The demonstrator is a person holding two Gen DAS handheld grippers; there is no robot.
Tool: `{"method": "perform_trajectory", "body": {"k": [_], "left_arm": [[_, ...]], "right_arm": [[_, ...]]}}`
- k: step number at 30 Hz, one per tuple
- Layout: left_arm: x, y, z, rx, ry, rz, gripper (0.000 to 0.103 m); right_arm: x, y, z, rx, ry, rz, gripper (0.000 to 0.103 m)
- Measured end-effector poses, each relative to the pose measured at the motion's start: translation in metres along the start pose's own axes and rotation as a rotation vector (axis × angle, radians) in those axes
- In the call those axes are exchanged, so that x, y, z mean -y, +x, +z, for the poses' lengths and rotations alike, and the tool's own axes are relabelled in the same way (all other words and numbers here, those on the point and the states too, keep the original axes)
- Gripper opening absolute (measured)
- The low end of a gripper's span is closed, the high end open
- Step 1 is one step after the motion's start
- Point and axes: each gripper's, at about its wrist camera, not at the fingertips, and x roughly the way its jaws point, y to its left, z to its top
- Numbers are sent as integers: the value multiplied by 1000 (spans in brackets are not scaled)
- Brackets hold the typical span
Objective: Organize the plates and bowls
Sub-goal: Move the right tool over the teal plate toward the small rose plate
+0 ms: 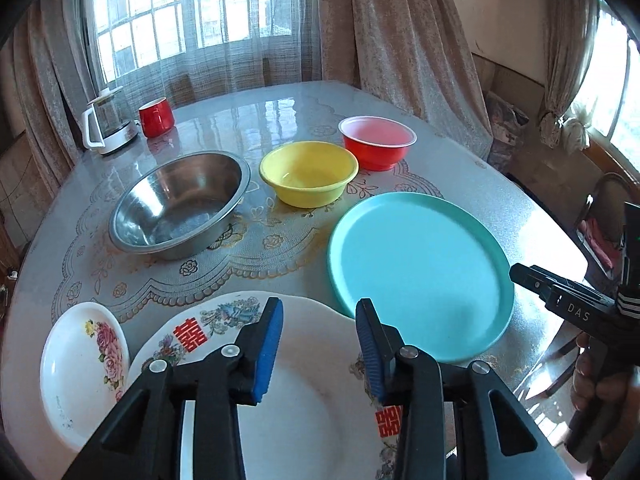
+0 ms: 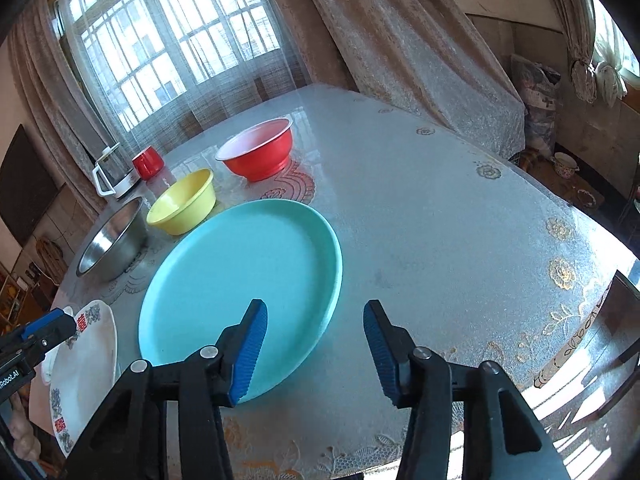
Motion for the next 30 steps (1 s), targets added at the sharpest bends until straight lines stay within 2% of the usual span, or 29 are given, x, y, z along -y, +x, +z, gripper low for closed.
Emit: {"method": "perform_trajectory", "body": {"k": [5, 8, 10, 15, 19, 24, 30], "left_arm": [[7, 36, 25, -63, 12, -13, 36], [13, 55, 35, -107, 35, -44, 31], [16, 69, 39, -137, 54, -37, 21], [29, 87, 37, -177, 117, -49, 12], [27, 96, 31, -202, 141, -19, 11], [11, 95, 30, -190, 103, 6, 8], [2, 93, 29, -176, 84, 42, 8]], "right_arm": [[4, 14, 2, -27, -7, -1, 33], [2, 18, 2, -27, -41, -7, 28], [1, 19, 3, -27, -54, -2, 24], [4, 24, 9, -36, -50, 19, 13], [2, 26, 11, -43, -54, 55, 12], [-6, 29, 11, -45, -54, 69, 12], [-19, 33, 9, -39, -100, 44, 12]]}}
